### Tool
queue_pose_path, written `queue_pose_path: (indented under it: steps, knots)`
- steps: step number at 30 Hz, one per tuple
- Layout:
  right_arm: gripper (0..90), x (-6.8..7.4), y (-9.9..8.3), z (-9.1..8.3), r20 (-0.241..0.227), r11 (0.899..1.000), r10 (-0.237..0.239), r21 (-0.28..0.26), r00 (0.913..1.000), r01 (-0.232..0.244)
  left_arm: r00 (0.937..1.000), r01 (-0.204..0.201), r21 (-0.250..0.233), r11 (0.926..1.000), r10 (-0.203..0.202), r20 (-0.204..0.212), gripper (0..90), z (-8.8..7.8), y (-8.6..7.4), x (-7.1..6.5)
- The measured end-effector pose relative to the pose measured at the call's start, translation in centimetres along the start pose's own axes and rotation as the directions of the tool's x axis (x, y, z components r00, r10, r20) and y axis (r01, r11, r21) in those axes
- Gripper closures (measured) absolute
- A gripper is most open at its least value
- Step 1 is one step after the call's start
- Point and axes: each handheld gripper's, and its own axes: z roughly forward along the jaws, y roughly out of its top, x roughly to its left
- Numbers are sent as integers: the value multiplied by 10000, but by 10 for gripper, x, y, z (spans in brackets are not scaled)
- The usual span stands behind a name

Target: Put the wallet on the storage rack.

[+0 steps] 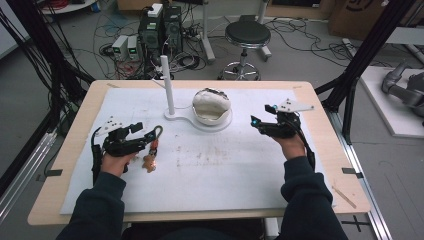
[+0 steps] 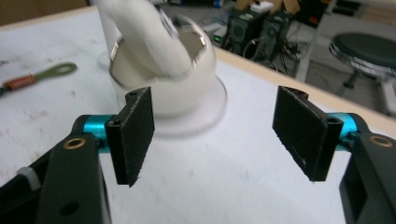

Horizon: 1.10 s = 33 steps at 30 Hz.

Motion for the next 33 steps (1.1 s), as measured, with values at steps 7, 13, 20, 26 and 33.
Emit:
queue_pose_path:
  steps: [7,13,20,26,33]
  knots:
    - [220,-5,-37,-18,591,9978,510,387,9969,-534,9994,-250,150,9996,254,-255,219,1,-1,-2]
    - [220,-11,-44,-21,715,9959,746,450,9947,-779,9985,-313,230,9992,323,-447,219,0,0,-2]
    - [221,-13,-46,-27,857,9964,744,350,9935,-776,9988,-289,503,9983,308,-383,219,5,-3,-2]
    - [221,-13,-47,-26,886,9964,729,358,9934,-763,9983,-343,542,9979,368,-447,219,5,-3,-3]
    - [227,-14,-47,-28,907,9974,640,271,9938,-667,9985,-308,616,9976,336,-443,221,7,-4,-4]
